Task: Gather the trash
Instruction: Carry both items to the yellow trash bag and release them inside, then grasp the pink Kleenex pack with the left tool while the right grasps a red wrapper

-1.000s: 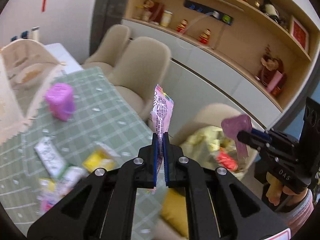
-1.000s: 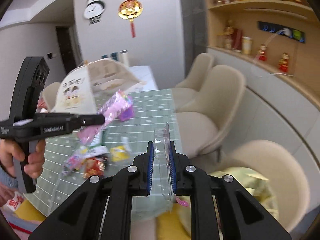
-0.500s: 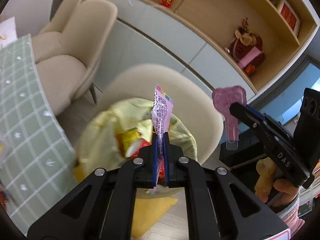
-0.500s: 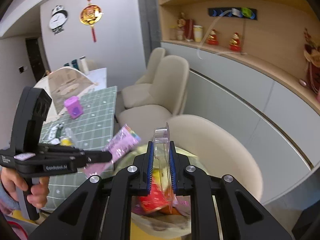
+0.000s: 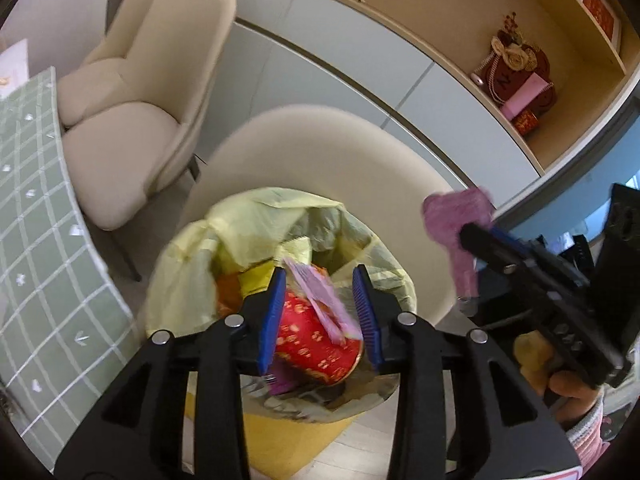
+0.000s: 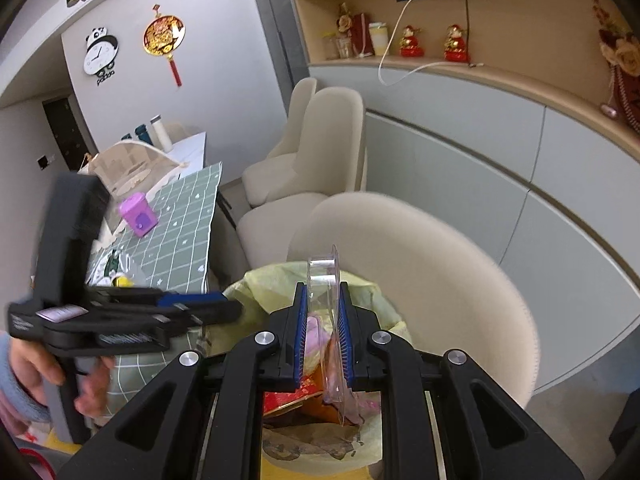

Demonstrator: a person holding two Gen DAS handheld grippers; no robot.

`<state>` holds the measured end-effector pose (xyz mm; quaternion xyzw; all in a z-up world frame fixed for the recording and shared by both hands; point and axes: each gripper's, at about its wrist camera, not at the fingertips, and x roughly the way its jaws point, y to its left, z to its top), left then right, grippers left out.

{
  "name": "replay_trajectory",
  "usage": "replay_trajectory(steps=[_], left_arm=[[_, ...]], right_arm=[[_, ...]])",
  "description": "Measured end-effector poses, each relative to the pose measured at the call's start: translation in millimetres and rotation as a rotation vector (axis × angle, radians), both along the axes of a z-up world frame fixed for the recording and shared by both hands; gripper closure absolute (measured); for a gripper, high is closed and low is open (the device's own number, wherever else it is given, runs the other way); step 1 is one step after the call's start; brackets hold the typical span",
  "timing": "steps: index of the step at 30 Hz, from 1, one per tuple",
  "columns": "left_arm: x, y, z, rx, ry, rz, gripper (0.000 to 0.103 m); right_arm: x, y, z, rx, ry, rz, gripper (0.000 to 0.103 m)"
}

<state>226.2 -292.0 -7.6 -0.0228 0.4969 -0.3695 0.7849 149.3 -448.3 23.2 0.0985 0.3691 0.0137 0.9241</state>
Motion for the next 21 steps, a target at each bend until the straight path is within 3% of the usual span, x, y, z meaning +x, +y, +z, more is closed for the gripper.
replay_trajectory(steps=[5, 8, 11, 12, 21], left_arm=[[-11, 36, 16, 0.053, -0.098, 0.08, 0.07], [-15, 61, 16, 0.067, -0.098, 0.12, 0.07], [-23, 94, 15, 0.088, -0.109, 0.174, 0.07], [-25, 102, 14, 0.096, -0.113, 0.188, 0.07], [-46, 221, -6, 0.154, -0.068, 0.409, 0.07]], right_arm=[[8, 8, -23, -0.005, 0.043, 0.029, 0.087], [13, 12, -35, -0.027, 0.068, 0.026, 0.086], [14, 16, -41, -0.037, 0.074, 0.033, 0.066], [13, 17, -40, -0.035, 0.069, 0.036, 0.063], [14, 48, -23, -0.001, 0.022, 0.072, 0.061]])
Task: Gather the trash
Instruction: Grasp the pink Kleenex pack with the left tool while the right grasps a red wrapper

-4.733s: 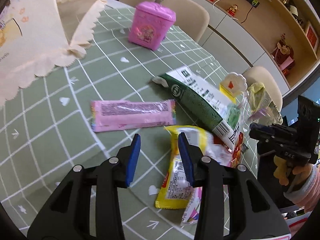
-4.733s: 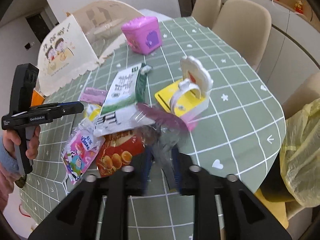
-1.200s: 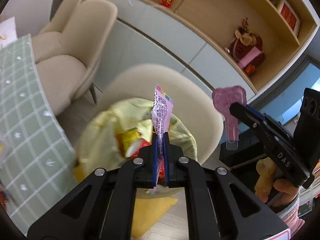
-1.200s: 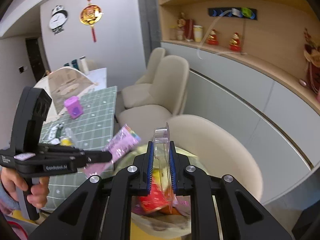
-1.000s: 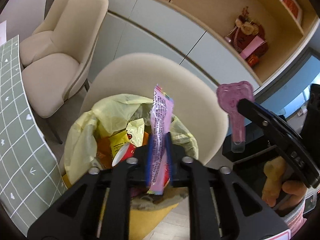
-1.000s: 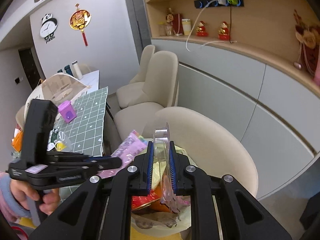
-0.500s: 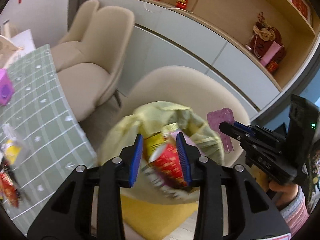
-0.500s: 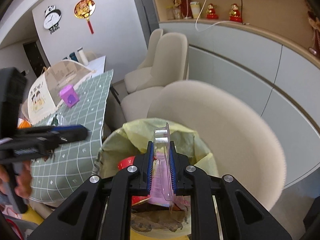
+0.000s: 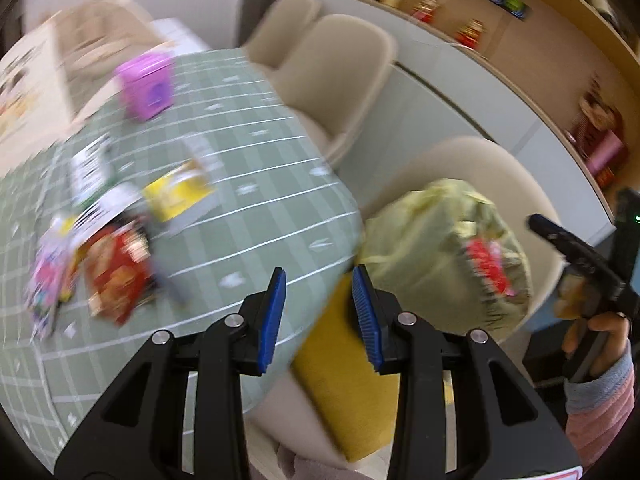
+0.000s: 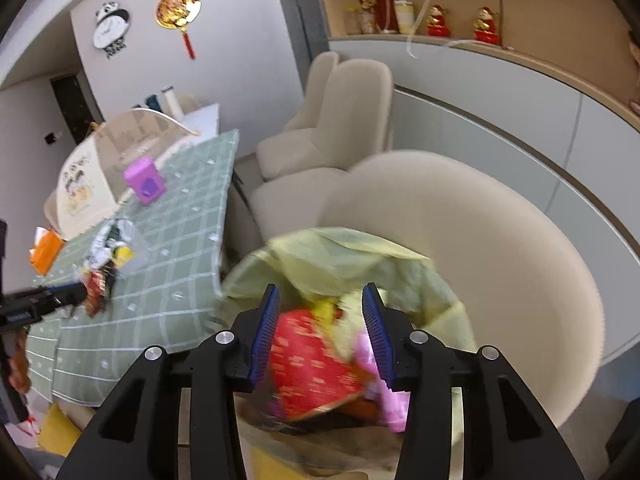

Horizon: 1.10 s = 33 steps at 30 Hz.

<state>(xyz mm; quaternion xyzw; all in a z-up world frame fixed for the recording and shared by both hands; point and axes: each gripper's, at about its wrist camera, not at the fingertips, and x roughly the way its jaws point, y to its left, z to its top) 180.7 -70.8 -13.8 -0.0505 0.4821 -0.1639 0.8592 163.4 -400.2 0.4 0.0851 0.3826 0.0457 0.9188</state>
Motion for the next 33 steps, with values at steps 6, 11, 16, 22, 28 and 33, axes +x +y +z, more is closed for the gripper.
replay_trajectory(steps=[6, 11, 16, 22, 28, 33], left_arm=[[-12, 90, -11, 0.029, 0.0, 0.145, 0.07], [-9, 173, -19, 0.061, -0.019, 0.225, 0.07], [1, 252, -35, 0.025, -0.003, 0.275, 0.07], [24, 287, -58, -0.001, 0.02, 0.197, 0.067], [50, 282, -81, -0.011, 0.075, 0.071, 0.067], [55, 272, -92, -0.021, 0.108, 0.039, 0.07]], right_arm=[[10, 69, 22, 0.056, -0.064, 0.105, 0.046], [15, 135, 28, 0.037, -0.039, 0.174, 0.046], [24, 191, 22, 0.039, 0.021, 0.185, 0.046], [32, 251, 9, 0.012, 0.075, 0.203, 0.046], [34, 286, -3, 0.024, 0.115, 0.217, 0.046], [30, 310, -14, -0.005, 0.104, 0.228, 0.046]])
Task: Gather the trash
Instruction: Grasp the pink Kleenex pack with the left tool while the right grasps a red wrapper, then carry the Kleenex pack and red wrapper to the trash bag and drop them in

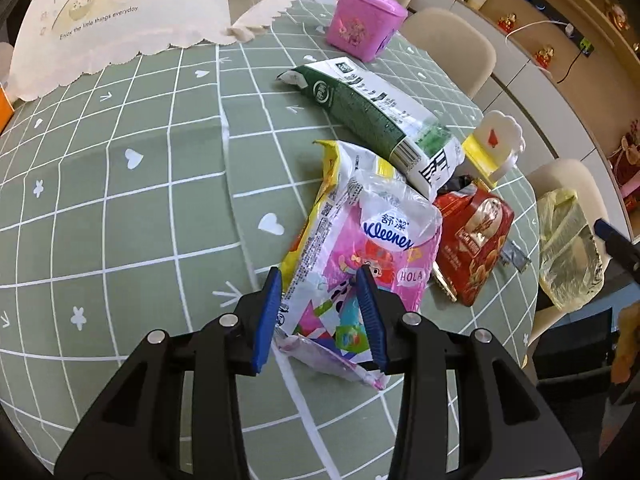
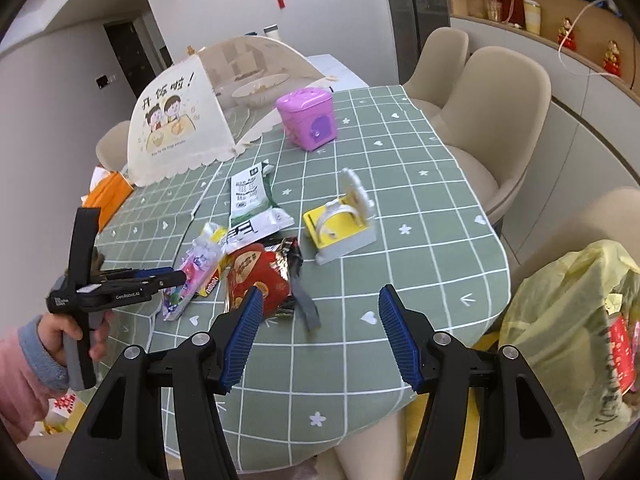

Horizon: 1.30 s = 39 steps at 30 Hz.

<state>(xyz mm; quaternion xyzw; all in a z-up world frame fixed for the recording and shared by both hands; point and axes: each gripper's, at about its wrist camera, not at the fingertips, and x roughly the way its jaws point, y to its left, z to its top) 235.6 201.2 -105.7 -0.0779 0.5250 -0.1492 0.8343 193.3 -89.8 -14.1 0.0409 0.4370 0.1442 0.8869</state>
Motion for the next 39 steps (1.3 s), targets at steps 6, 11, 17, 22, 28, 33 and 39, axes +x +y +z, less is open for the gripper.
replay_trajectory(steps=[6, 11, 17, 22, 28, 33, 39], left_arm=[[-20, -5, 15, 0.0, -0.027, -0.08, 0.099], [-38, 14, 38, -0.029, -0.049, -0.046, 0.1], [-43, 37, 39, -0.072, -0.025, 0.013, 0.1], [-43, 45, 32, -0.109, 0.004, 0.049, 0.1], [-41, 40, 36, -0.132, -0.021, 0.048, 0.1], [-30, 28, 41, -0.159, -0.03, 0.03, 0.1], [-21, 5, 54, -0.166, -0.057, -0.005, 0.1]], right_arm=[[3, 40, -21, -0.004, -0.002, 0.078, 0.048], [24, 75, -39, -0.082, -0.027, 0.135, 0.048], [52, 97, -70, -0.133, 0.039, 0.155, 0.058], [36, 94, -60, -0.113, 0.039, 0.164, 0.08], [23, 75, -31, -0.067, 0.025, 0.142, 0.091], [16, 54, -10, 0.004, 0.024, 0.09, 0.091], [3, 44, 1, -0.028, 0.021, 0.048, 0.091]])
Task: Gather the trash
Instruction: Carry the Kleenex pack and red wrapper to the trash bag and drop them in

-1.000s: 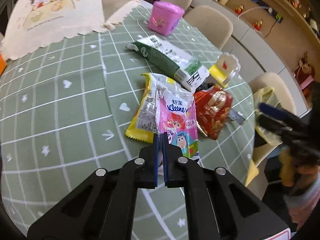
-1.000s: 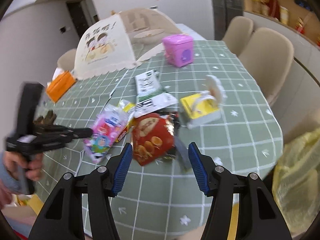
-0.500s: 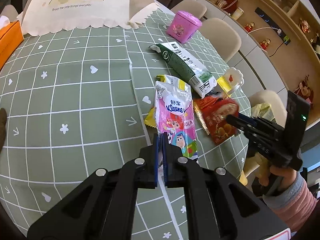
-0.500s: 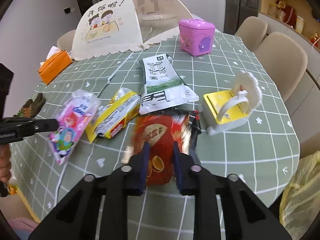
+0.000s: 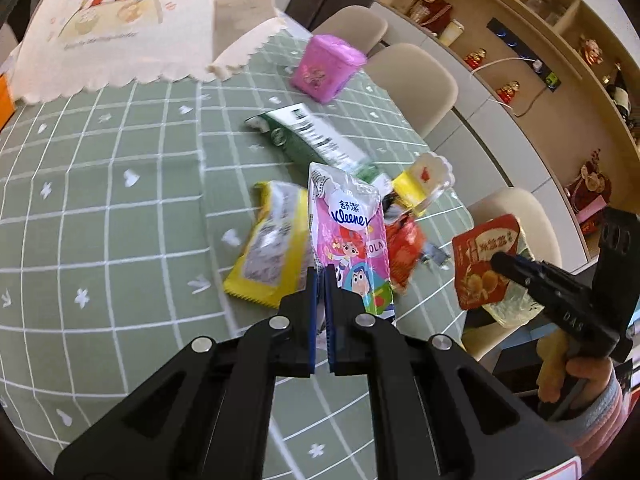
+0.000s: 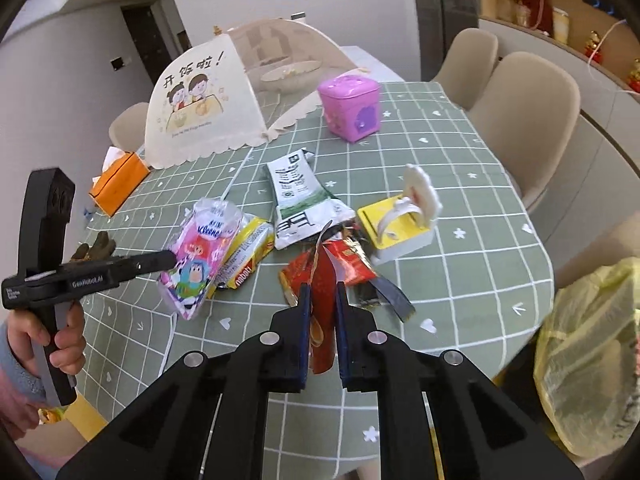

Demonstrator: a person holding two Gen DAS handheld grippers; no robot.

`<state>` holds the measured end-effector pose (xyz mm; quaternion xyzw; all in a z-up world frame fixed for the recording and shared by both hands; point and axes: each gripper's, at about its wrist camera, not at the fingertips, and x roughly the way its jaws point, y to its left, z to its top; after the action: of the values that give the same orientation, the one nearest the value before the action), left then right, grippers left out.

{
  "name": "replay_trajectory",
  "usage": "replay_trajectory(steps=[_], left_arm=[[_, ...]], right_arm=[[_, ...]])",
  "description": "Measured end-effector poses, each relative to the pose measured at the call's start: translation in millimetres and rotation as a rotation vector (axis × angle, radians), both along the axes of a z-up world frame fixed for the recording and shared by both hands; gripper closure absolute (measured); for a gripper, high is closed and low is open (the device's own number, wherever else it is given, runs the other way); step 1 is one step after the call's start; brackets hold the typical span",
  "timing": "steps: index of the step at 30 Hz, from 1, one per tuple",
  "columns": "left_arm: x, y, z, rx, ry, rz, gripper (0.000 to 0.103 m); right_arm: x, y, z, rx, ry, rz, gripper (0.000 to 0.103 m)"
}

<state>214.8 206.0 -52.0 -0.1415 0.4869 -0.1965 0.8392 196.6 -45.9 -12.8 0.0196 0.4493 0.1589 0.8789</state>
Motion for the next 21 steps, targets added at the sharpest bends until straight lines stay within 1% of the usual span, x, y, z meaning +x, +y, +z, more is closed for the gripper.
replay_trajectory(steps=[4, 9, 12, 15, 18, 21], left_arm=[[0, -22, 17, 0.027, -0.053, -0.018, 0.1], [-2, -61, 44, 0.05, -0.115, -0.033, 0.1], [-8, -89, 61, 0.082, -0.146, -0.015, 0.1], [-16, -120, 76, 0.085, -0.161, -0.006, 0.1], [-22, -157, 87, 0.112, -0.176, -0.017, 0.1], [-30, -198, 96, 0.124, -0.194, -0.046, 0.1]], right_arm=[[-4, -13, 9, -0.024, -0.013, -0.014, 0.091], [-14, -45, 29, -0.019, -0.056, -0.028, 0.091], [-22, -73, 41, -0.025, -0.094, -0.03, 0.091], [-33, -105, 50, -0.022, -0.128, -0.041, 0.091], [-44, -147, 58, -0.01, -0.16, -0.067, 0.091], [-52, -179, 63, -0.008, -0.184, -0.086, 0.091]])
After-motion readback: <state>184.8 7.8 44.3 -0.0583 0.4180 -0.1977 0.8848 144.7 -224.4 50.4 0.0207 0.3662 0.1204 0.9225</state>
